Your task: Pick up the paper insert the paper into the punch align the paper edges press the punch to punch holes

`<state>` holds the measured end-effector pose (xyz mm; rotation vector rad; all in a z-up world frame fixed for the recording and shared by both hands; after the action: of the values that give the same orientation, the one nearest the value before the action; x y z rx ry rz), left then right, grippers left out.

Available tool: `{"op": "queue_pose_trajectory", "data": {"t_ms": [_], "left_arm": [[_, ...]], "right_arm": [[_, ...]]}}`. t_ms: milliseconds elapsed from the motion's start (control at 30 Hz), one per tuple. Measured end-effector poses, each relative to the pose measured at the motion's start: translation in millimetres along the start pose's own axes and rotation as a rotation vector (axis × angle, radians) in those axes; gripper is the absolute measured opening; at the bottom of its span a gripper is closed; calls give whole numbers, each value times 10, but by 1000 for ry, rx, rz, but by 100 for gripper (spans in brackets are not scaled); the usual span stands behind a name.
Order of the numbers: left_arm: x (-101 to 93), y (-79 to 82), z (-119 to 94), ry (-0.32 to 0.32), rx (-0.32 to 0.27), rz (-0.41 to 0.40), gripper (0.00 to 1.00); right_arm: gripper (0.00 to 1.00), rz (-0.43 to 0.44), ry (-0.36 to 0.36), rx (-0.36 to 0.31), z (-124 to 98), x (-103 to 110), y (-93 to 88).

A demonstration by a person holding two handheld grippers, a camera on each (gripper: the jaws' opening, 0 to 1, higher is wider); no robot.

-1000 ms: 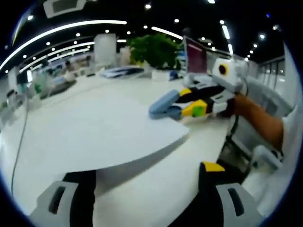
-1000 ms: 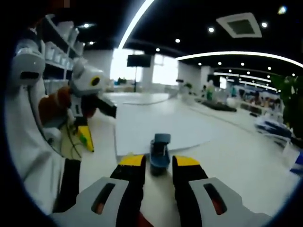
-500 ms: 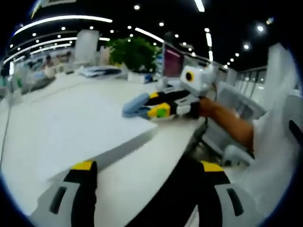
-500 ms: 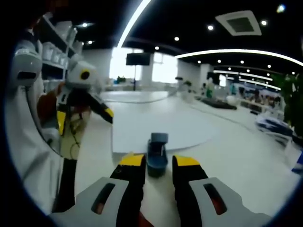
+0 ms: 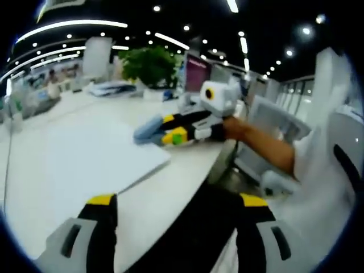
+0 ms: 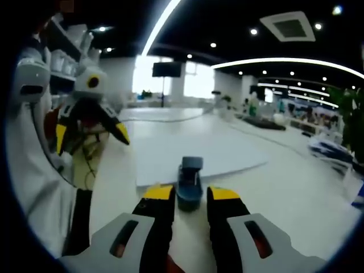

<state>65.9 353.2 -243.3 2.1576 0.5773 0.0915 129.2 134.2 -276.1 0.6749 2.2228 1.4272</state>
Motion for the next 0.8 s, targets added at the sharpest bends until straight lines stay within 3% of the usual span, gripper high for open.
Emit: {"op": "queue_pose_trajectory", "data": {"t_ms": [67, 167, 400, 800], "left_arm": [[23, 21, -12, 12, -10, 3, 84], [198, 121, -11, 55, -71, -3, 83], [577, 212, 56, 125, -142, -43, 81], [1126, 372, 290, 190, -209, -40, 81]], "right_arm": [[26, 0, 0, 1, 1, 0, -2], [26, 9, 9, 6, 4, -4, -12], [26, 12, 17, 14, 8, -7, -31], [27, 24, 7, 28, 15, -21, -49]]}}
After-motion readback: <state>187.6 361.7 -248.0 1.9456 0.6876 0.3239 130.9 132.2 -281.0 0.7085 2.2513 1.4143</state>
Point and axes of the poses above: the point that each gripper's makers call its tool centre point, and the gripper's own axes: z roughly forward along the fingers, x roughly to its left, y roughly out of its top, the point moved 7 cm from there along -z, roughly backward along the fingers, and after that the axes turned 7 degrees about x, right-handed, at the moved point
